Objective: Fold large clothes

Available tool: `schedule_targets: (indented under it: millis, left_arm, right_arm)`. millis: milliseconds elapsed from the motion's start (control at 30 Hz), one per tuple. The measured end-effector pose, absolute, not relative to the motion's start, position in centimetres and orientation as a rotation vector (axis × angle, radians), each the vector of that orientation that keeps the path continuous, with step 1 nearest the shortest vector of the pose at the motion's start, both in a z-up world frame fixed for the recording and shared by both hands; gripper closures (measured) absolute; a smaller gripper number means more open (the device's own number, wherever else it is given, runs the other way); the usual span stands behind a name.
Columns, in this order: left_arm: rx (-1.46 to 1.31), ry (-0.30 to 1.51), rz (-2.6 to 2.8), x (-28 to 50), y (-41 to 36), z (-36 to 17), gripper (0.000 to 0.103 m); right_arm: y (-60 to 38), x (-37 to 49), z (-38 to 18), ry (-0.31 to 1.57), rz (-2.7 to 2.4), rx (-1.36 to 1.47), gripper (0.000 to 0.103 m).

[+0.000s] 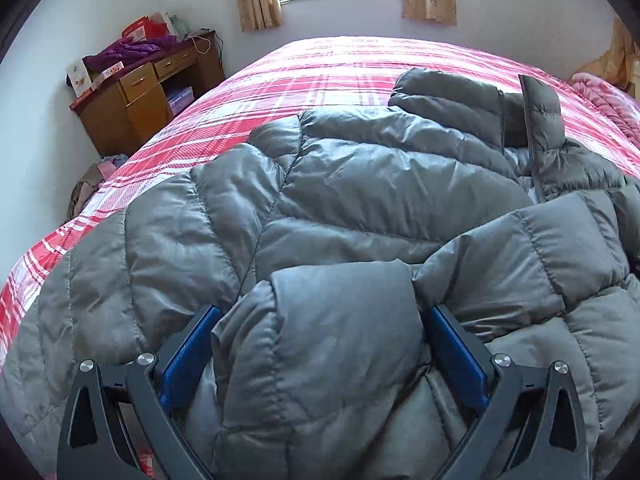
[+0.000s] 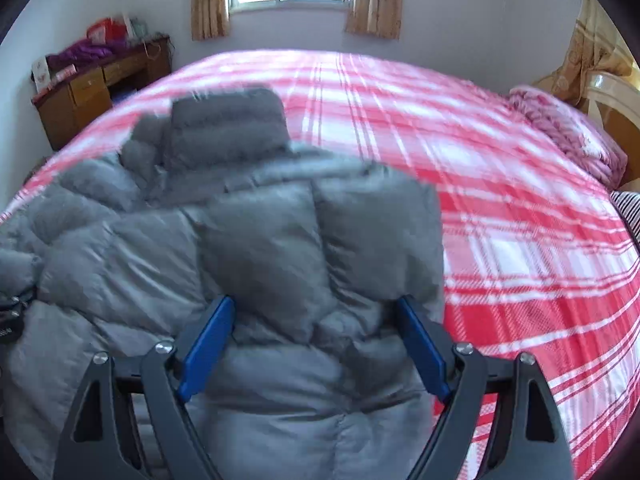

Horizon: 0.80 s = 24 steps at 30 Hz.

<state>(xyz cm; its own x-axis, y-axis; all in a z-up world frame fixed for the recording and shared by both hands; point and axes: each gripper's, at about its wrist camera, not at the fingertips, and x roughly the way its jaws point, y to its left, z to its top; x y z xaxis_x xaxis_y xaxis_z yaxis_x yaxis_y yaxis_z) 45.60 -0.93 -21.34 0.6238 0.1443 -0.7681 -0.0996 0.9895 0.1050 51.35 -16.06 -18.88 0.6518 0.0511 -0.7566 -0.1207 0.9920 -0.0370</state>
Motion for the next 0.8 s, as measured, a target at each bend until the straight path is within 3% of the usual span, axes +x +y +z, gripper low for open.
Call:
schedule_targets:
  millis: [167, 433, 600, 800]
  left_arm:
    - [0.056, 0.891, 0.139, 45.7, -0.8, -21.4, 0.001]
    - [0.022, 0.757, 0.088, 41.5, -0.7, -17.0, 0.001]
    - [0.061, 0.874, 0.143, 42.5, -1.1, -21.1, 0.001]
    - [0.046, 0.884, 0.137, 42.9, -0.9, -21.7, 0.001]
  right_arm:
    - [-17.1, 51.5, -19.6, 0.881, 0.105, -0.059, 0.017]
    - [-14.6, 45.4, -13.7, 0.792, 0.193, -0.009, 0.017]
    - [-9.3, 44.3, -16.6, 0.832, 0.296, -0.089, 0.017]
    - [-8.6, 44.9, -19.9, 0.862, 0.275, -0.073, 0.017]
